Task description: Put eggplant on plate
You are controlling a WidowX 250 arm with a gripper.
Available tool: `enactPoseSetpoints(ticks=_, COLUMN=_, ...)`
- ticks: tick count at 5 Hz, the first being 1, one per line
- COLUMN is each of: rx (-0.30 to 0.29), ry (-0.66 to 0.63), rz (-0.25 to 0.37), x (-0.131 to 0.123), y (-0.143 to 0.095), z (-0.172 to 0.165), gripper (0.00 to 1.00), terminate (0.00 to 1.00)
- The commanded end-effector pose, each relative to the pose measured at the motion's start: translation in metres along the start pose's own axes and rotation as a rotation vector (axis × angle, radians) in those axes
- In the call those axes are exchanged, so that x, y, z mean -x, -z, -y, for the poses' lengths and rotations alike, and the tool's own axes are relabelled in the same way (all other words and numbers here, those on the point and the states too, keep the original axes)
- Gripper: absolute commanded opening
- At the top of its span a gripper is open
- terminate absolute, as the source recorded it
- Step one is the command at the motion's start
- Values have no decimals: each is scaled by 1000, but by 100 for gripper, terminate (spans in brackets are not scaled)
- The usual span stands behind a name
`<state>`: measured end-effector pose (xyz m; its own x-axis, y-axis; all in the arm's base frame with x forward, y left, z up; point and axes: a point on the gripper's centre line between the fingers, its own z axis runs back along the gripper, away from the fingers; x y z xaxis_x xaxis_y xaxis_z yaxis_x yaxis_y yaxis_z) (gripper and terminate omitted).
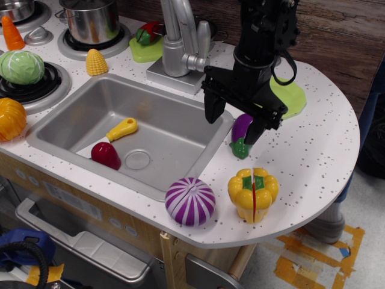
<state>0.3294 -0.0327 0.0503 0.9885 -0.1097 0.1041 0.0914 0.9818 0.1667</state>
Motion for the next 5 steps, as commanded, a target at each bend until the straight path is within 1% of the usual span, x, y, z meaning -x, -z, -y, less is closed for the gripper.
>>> enactPoseSetpoints(ticks=1, rx=-13, ry=-37, rz=97, x=-19, y=-10, z=-12, gripper=100, terminate=0)
enactPoseSetpoints(ticks=2, rx=-21, ry=-74, rz=137, x=-27, y=-1, z=-11, gripper=100, terminate=0)
enactPoseSetpoints(ticks=3, rx=17, ry=-75, rz=166, x=-39, y=8, z=-16, gripper=100, terminate=0)
enactPoseSetpoints(ticks=4, rx=16, ry=-48, rz=195, x=-51, y=14, z=-18, gripper=100, terminate=0)
enactPoseSetpoints(ticks=5, rx=58, ry=-29, rz=218, x=-63, y=21, z=-21, gripper=100, terminate=0)
